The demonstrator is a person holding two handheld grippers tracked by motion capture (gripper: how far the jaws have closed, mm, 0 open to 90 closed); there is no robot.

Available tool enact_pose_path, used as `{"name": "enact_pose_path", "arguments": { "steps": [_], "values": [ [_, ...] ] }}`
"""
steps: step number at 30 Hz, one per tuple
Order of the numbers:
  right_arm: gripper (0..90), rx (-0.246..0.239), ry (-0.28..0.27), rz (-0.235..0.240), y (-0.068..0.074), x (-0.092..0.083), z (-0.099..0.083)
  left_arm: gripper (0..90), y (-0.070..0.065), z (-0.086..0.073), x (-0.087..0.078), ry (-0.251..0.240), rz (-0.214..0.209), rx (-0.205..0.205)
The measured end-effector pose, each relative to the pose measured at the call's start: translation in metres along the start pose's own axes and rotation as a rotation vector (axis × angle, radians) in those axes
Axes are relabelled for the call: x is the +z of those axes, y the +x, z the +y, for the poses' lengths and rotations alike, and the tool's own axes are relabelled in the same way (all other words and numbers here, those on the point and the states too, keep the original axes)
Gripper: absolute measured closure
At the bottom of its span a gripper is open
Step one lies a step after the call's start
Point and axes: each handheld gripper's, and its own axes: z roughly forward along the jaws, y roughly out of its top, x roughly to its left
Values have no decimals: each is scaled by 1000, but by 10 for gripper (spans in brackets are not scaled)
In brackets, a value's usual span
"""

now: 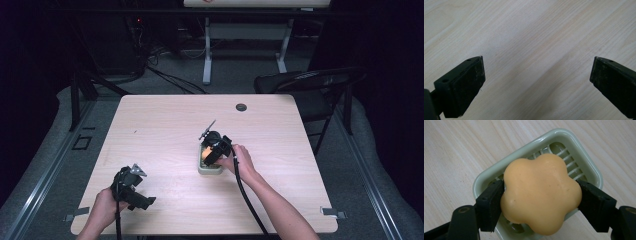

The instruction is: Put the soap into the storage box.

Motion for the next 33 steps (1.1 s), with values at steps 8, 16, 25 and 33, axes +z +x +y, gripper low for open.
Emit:
{"name": "enact_pose_path", "arguments": {
  "steps": [8,16,25,33],
  "values": [
    [253,-18,15,-8,3,5,2,1,0,0,0,1,0,0],
    [246,-15,17,-8,4,6,3,1,0,0,0,1,-1,0],
    [171,-7,13,8,1,-2,2,1,0,0,0,2,-1,2],
    [133,-14,-13,33,2,-18,0,1,-1,0,0,1,-1,4]
  ]
}}
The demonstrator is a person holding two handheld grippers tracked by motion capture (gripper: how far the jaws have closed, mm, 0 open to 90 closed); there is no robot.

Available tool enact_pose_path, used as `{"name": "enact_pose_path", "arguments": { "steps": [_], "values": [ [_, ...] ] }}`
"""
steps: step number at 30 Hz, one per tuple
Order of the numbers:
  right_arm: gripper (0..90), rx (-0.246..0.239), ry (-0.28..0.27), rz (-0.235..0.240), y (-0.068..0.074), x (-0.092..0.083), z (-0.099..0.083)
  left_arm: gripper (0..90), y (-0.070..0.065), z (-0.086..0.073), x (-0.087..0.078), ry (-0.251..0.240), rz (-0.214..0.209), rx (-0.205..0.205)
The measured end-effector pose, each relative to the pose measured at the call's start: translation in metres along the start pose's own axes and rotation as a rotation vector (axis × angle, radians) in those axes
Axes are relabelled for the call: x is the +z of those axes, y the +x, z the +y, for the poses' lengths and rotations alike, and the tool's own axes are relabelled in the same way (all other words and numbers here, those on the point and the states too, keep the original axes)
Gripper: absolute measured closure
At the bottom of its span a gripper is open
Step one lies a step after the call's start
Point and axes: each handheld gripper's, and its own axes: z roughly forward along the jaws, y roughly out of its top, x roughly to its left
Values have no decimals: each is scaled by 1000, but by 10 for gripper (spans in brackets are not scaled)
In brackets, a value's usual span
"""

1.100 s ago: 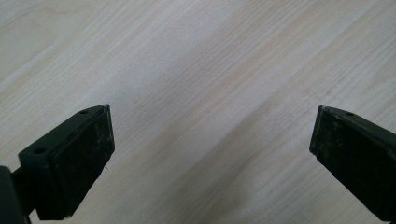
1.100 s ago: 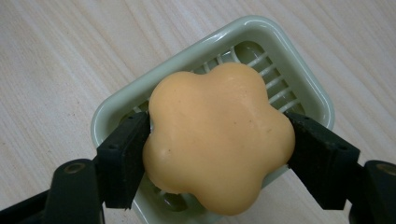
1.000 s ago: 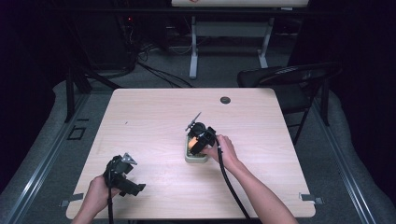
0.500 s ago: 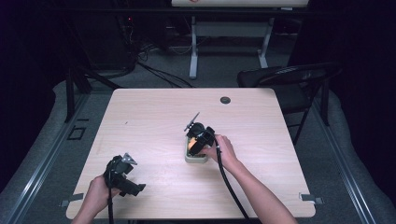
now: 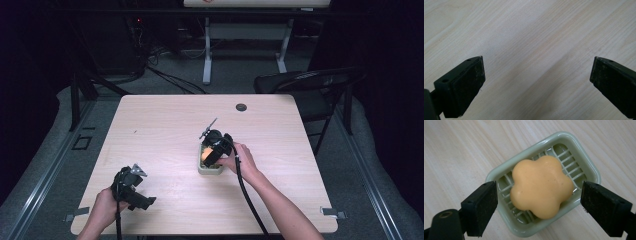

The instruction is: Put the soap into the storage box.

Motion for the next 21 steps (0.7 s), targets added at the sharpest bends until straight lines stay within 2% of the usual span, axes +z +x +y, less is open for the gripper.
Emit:
{"name": "enact_pose_path", "arguments": {
  "steps": [6,13,21],
  "values": [
    [75,-13,-13,25,5,-16,-5,1,-1,1,0,5,1,1],
    [63,-28,-12,40,11,-26,-11,1,-1,1,0,8,2,3],
    [57,-37,-6,32,13,-38,-24,1,0,1,2,11,2,5]
  ]
}}
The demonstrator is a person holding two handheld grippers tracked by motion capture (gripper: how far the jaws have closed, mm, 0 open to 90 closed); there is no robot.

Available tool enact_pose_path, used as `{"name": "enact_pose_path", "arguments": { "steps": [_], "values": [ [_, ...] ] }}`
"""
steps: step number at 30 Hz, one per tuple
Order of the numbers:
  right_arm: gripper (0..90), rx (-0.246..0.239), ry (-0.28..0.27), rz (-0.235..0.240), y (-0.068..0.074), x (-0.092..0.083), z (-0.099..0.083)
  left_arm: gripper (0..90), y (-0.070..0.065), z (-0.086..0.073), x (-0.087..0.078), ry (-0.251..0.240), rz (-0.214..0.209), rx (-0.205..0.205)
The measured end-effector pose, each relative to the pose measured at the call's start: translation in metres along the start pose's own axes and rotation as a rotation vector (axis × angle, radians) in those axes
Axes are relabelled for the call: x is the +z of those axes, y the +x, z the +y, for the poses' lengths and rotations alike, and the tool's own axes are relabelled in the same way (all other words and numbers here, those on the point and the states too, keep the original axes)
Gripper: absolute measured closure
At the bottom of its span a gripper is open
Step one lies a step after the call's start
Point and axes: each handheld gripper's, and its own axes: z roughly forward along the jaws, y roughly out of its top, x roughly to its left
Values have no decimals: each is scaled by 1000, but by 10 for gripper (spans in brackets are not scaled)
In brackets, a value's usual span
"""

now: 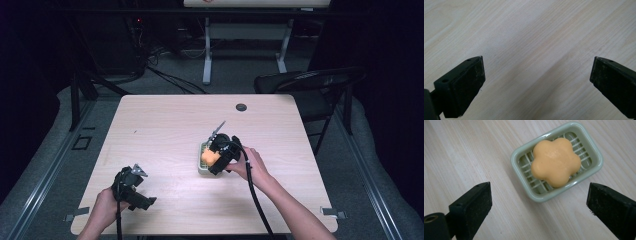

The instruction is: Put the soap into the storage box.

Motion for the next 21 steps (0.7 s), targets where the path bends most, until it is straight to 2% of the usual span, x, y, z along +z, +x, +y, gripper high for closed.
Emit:
{"name": "enact_pose_path", "arguments": {
  "steps": [1,5,14,15,21],
  "values": [
    [56,-6,-1,-15,0,-3,-4,1,0,0,0,-1,1,0],
    [56,-10,-4,-24,1,-7,-11,1,-1,-1,-1,-3,3,-4],
    [46,6,-15,-52,-1,-22,-33,1,-1,0,1,2,1,0],
    [46,8,-14,-66,-1,-25,-38,1,-1,0,0,1,1,0],
    [44,14,-7,-82,-1,-30,-55,1,-1,0,0,-1,0,-1]
  ]
}}
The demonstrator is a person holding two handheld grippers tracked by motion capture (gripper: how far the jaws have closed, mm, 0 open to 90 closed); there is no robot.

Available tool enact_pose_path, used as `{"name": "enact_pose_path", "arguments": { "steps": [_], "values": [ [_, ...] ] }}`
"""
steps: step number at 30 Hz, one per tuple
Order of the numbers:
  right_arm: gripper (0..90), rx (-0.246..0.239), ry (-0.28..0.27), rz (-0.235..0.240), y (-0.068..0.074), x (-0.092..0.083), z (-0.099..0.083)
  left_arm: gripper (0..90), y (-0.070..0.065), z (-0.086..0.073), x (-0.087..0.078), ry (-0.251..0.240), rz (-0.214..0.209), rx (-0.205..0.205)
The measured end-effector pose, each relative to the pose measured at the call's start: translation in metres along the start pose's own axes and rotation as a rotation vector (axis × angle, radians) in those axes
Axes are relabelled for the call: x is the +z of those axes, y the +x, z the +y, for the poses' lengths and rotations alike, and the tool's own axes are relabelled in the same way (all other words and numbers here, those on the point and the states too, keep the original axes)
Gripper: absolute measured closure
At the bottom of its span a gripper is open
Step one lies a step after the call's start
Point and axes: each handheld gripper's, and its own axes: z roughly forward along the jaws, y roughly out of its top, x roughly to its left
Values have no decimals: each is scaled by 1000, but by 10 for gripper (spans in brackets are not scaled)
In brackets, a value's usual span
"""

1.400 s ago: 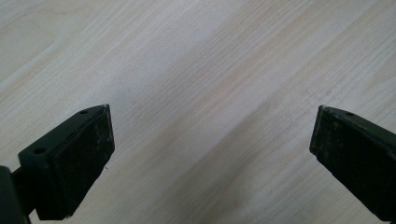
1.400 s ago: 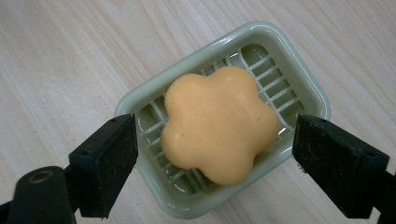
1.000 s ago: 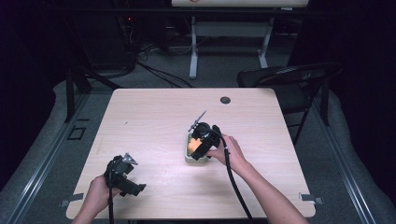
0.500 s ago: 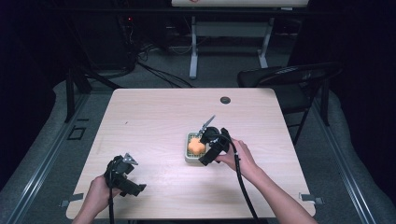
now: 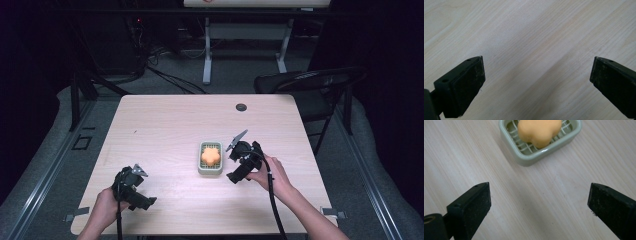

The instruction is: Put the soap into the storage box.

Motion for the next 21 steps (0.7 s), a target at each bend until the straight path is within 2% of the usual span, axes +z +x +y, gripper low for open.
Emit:
{"name": "enact_pose_path", "arguments": {
  "steps": [11,21],
  "values": [
    [41,9,17,-28,0,-7,-30,1,0,0,0,0,-2,4],
    [41,25,68,-51,-2,-9,-72,1,0,0,0,1,-2,4]
  ]
}}
